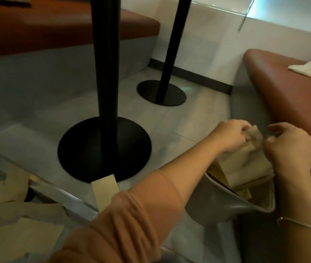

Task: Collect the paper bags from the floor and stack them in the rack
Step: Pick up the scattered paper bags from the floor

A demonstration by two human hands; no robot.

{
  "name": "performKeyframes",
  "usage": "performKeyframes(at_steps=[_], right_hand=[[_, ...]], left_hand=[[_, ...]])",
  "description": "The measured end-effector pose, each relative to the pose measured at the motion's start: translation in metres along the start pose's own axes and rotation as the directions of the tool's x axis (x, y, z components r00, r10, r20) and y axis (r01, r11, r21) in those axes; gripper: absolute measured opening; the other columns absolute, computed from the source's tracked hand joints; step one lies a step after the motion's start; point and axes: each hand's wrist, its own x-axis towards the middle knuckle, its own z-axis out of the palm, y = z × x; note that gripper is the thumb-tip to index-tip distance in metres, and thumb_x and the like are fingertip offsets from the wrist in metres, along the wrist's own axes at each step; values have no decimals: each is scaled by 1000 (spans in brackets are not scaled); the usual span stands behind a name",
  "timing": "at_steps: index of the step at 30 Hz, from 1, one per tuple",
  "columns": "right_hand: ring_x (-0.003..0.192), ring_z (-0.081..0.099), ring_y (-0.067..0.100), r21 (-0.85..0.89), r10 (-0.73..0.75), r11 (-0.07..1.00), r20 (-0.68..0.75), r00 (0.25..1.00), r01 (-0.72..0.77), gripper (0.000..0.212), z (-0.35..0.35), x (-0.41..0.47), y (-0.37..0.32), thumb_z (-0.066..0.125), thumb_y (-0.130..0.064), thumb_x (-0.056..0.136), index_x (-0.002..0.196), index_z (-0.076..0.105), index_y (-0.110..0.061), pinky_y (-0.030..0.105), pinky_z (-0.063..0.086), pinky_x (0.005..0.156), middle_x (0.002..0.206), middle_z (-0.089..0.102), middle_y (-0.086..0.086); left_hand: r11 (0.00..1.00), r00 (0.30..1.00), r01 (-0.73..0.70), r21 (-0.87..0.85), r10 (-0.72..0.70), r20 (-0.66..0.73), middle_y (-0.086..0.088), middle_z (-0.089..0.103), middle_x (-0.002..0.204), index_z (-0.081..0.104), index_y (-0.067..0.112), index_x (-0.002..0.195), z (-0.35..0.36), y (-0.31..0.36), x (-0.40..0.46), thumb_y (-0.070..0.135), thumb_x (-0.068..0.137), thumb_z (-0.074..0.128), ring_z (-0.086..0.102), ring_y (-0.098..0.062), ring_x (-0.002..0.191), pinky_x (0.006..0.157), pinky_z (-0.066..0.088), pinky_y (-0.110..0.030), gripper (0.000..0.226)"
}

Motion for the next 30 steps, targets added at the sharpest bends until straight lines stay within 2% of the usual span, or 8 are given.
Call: performKeyframes(at_steps=[5,8,11,15,20,25,28,30], right_hand=[[109,55,38,-12,7,1000,40,999,-7,29,15,-5,3,55,-16,89,116,64,-17,46,47,91,120,60,17],[110,54,36,-31,6,1000,87,996,-3,32,25,-11,0,58,-20,90,122,59,-17,47,48,90,125,56,17],[106,56,35,-33,-79,996,72,994,82,34,42,-19,-6,60,-23,89,123,56,-20,54,50,85,124,55,16],[111,51,35,61,-236,971,134,963,229,33,66,-43,-31,56,-18,90,124,56,-18,52,46,92,123,53,16],[118,46,33,139,-411,911,383,827,388,36,157,-108,-71,55,-16,90,126,56,-13,41,41,95,125,55,16],[123,42,32,55,-216,958,782,584,281,60,286,-200,-64,62,-33,87,139,37,-15,39,40,97,135,43,16],[118,42,30,-42,-54,986,838,543,163,76,326,-240,-52,69,-51,75,133,35,-15,42,43,94,129,41,12],[114,41,30,-105,24,988,833,552,116,84,339,-251,-52,74,-55,66,128,35,-15,43,42,92,123,40,11]], left_hand=[[862,971,-113,494,-9,239,-11,58,125,50,19,130,32,-30,-5,17,95,45,56,-29,112,89,45,-37,36],[759,944,-106,642,-126,305,-9,45,141,41,15,138,50,-53,-16,30,98,42,35,-27,133,112,19,-51,43],[867,978,53,495,-146,151,-9,35,147,33,15,143,38,-67,-28,47,97,36,21,-27,138,113,3,-55,57],[891,971,212,400,-145,-192,-8,47,136,46,15,134,-11,-104,-62,38,96,44,34,-26,126,107,22,-37,44],[734,695,637,236,-414,-588,-9,53,126,51,14,126,-74,-214,-165,19,93,47,41,-24,120,96,36,-33,34],[304,431,902,307,-686,-586,-10,43,135,39,13,133,-115,-313,-301,19,92,49,39,-25,125,104,33,-33,42],[189,364,922,338,-723,-587,-10,42,134,37,11,131,-130,-346,-352,16,91,50,39,-25,124,101,36,-34,43],[181,389,907,380,-705,-593,-9,42,134,38,12,130,-138,-362,-364,14,89,51,38,-25,125,100,38,-34,43]])
